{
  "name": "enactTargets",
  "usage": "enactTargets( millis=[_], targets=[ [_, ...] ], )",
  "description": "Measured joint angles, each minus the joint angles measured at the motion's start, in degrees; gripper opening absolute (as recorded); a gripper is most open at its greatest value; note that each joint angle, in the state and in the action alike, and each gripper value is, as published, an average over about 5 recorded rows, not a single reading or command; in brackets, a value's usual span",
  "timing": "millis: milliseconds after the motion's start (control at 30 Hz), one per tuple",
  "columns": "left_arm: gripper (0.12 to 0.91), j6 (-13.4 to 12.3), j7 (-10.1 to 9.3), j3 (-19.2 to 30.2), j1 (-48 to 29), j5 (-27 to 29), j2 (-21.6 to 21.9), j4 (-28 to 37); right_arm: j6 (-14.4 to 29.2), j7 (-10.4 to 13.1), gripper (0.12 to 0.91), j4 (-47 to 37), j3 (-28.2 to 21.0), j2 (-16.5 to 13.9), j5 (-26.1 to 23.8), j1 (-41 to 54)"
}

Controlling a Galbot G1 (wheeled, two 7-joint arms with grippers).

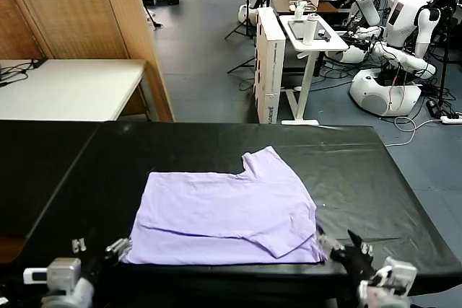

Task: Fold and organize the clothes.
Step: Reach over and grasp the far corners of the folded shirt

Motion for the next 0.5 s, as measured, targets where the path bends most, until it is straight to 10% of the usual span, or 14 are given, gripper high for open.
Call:
enactTargets(
  millis=[500],
  targets=[
    [0.907, -7.9, 4.93, 3.1, -14.4, -0.5, 7.9, 13.5, -0.5, -5.3, 0.907, -20.8, -15.8, 0.6, -8.6, 22.4]
  ],
)
